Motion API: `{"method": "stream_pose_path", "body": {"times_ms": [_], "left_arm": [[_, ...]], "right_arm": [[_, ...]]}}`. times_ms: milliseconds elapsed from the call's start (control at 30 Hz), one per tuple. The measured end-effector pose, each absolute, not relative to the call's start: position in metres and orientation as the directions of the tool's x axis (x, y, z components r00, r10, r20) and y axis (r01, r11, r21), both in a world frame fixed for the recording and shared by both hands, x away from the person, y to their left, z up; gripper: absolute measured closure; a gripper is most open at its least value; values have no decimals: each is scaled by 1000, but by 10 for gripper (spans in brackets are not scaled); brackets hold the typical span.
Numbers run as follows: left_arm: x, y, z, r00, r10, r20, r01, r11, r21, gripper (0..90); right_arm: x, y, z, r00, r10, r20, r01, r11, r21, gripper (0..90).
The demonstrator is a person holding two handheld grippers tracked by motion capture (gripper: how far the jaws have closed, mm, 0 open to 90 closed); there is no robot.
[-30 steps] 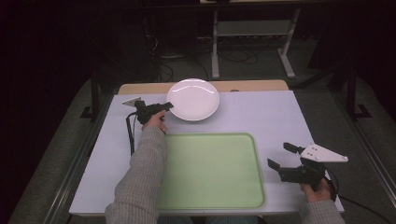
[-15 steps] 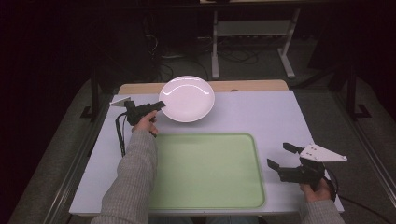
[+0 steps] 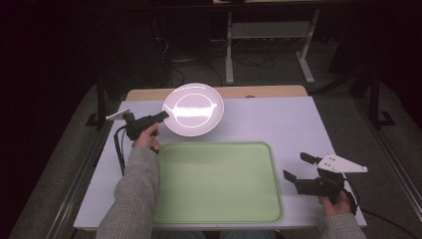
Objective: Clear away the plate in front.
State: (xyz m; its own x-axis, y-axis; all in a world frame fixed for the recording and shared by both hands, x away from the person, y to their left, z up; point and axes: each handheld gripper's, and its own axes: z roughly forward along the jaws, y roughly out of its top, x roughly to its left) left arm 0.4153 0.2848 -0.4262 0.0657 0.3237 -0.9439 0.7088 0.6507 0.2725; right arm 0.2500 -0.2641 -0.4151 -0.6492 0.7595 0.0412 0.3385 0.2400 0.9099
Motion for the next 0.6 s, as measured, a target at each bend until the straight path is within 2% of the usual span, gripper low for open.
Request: {"method": "stream_pose_path", "body": {"times_ms": [600], "left_arm": [[380, 306, -444, 37, 350, -936, 722, 638, 267, 859]], "right_arm": [[249, -262, -416, -644, 764, 49, 346, 233, 909, 133]]}}
